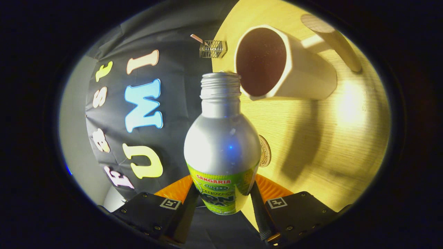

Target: Take the bottle from table, then pour the juice into the cup, finally place the bottle on the coaster

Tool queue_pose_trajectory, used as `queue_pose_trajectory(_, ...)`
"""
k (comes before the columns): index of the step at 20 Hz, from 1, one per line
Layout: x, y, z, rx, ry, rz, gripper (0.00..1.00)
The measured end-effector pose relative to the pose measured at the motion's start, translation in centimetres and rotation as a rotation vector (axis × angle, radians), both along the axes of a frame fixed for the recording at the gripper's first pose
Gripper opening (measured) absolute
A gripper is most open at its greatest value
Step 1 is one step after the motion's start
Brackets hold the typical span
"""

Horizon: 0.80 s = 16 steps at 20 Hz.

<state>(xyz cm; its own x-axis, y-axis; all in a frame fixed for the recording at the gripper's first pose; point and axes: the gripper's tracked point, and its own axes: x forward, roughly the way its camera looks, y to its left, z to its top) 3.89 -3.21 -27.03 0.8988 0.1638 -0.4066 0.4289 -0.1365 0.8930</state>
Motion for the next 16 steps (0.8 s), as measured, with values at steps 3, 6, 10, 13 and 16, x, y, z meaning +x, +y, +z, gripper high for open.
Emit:
queue_pose_trajectory(3, -0.1, 0.1, 0.2, 0.025, -0.003, 0.004, 0.76)
queue_pose_trajectory(6, 0.1, -0.3, 0.3, 0.061, -0.006, -0.022, 0.76)
queue_pose_trajectory(10, 0.5, -0.5, 0.9, 0.111, -0.014, -0.047, 0.76)
queue_pose_trajectory(13, 0.4, -0.6, 1.0, 0.129, -0.012, -0.050, 0.76)
queue_pose_trajectory(16, 0.5, -0.5, 0.9, 0.156, 0.006, -0.059, 0.76)
